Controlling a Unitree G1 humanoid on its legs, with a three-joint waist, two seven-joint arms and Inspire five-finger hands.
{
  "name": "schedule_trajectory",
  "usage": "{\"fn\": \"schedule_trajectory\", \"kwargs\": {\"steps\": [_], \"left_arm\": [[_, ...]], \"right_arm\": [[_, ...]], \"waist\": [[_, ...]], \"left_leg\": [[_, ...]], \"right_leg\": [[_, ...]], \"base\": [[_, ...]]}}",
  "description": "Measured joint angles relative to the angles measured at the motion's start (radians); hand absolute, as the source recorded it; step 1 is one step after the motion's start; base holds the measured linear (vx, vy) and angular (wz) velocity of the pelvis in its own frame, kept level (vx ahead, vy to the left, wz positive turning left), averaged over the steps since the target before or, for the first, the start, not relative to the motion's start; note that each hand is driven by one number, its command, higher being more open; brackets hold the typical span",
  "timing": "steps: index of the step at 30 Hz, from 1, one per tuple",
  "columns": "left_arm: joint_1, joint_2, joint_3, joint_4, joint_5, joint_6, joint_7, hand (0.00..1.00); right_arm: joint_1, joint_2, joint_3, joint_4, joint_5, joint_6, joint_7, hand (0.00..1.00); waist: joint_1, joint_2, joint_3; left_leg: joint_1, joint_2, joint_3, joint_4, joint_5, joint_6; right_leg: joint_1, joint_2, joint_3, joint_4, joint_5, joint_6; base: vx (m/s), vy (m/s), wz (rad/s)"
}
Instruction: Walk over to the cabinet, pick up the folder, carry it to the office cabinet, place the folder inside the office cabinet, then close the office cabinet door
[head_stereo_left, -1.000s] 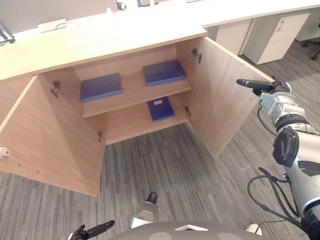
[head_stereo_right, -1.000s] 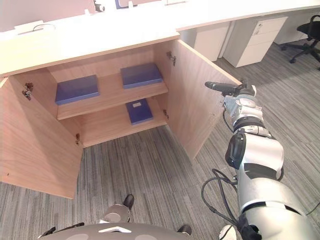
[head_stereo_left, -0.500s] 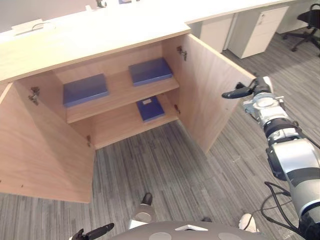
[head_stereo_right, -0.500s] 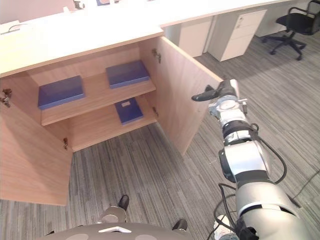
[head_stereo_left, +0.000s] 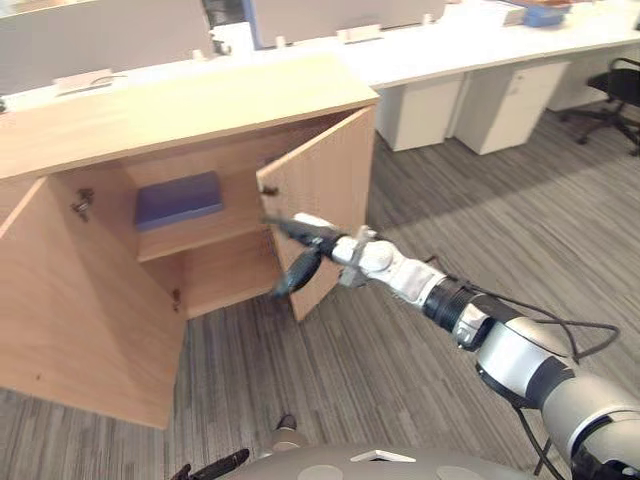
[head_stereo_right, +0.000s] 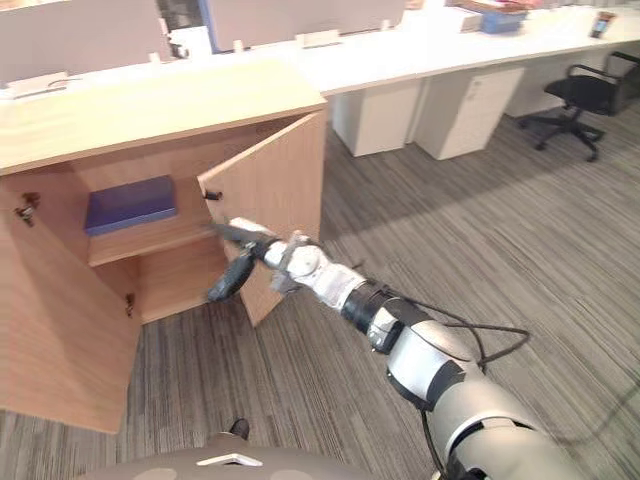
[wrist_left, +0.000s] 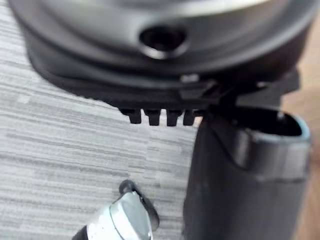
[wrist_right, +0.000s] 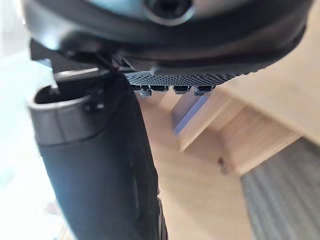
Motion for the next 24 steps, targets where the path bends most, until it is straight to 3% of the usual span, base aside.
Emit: {"fn": "schedule_trajectory", "kwargs": {"steps": [5, 12, 18, 20, 24], "left_arm": [[0.043, 0.001, 0.037, -0.001, 0.001, 0.000, 0.000, 1.00], [0.044, 0.015, 0.025, -0.009, 0.002, -0.003, -0.016, 1.00], [0.044, 0.034, -0.031, -0.012, 0.022, -0.003, -0.052, 1.00], [0.044, 0.033, -0.050, -0.020, 0.042, -0.003, -0.062, 1.00], [0.031, 0.030, -0.087, -0.026, 0.043, -0.003, -0.074, 1.00]], "right_arm": [[-0.012, 0.050, 0.050, 0.020, -0.004, -0.017, 0.065, 1.00], [-0.007, -0.075, 0.049, 0.120, -0.155, -0.010, 0.080, 1.00], [0.126, -0.191, 0.039, 0.124, -0.266, -0.009, 0.141, 1.00], [0.190, -0.196, -0.005, 0.147, -0.308, -0.008, 0.147, 1.00], [0.347, -0.157, -0.147, 0.259, -0.378, 0.000, 0.141, 1.00]], "waist": [[0.018, -0.024, 0.006], [-0.002, -0.050, 0.042], [-0.011, -0.035, 0.060], [-0.014, -0.033, 0.074], [-0.032, -0.001, 0.115]], "left_leg": [[0.025, -0.037, 0.002, -0.017, -0.004, -0.009], [0.033, -0.041, 0.027, -0.013, -0.005, -0.009], [0.059, -0.038, 0.059, -0.010, -0.017, 0.000], [0.070, -0.038, 0.072, -0.010, -0.018, 0.002], [0.074, -0.043, 0.085, -0.009, -0.021, 0.006]], "right_leg": [[0.020, -0.041, -0.011, 0.000, 0.000, 0.026], [0.020, -0.047, 0.015, 0.000, 0.009, 0.031], [0.024, -0.046, 0.049, 0.000, 0.012, 0.030], [0.026, -0.048, 0.063, 0.000, 0.013, 0.031], [0.022, -0.054, 0.077, 0.000, 0.016, 0.035]], "base": [[0.07, 0.076, 0.12], [-0.01, 0.025, -0.10], [0.00, 0.006, -0.16], [0.01, 0.013, -0.17], [0.00, 0.014, -0.10]]}}
